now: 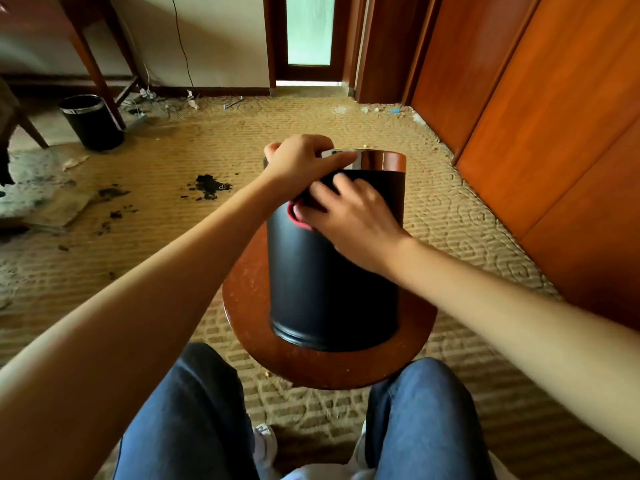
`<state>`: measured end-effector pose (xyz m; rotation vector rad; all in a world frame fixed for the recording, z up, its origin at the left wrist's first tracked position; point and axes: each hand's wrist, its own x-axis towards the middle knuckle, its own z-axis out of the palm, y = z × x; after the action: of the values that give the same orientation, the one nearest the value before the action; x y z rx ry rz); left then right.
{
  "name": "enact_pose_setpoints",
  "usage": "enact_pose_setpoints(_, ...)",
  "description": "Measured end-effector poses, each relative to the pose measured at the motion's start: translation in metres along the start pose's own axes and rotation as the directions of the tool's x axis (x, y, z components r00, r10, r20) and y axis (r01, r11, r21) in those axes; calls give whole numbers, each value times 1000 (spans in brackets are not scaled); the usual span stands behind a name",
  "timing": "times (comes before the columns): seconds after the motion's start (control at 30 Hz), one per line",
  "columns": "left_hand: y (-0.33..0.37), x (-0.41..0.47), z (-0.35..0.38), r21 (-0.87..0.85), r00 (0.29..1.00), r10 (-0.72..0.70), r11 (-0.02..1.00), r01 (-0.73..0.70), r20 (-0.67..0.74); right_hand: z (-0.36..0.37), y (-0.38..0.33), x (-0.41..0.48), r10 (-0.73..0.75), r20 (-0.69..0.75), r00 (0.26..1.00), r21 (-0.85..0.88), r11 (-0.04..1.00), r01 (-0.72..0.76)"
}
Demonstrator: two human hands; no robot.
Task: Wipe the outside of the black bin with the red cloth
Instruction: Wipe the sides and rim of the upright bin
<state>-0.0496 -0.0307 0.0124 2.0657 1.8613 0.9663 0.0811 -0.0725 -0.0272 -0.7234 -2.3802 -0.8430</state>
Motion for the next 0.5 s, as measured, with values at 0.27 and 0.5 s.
enact_pose_setpoints(0.27,-8,-5,-10,-93,995,40,995,-31,94,13,-89,-138,-293,137,946,212,942,260)
enact_pose_setpoints(0.5,-31,-11,-11,-150,1000,20,989,-17,20,-1,42,-50,58,-69,996,190,981,-44)
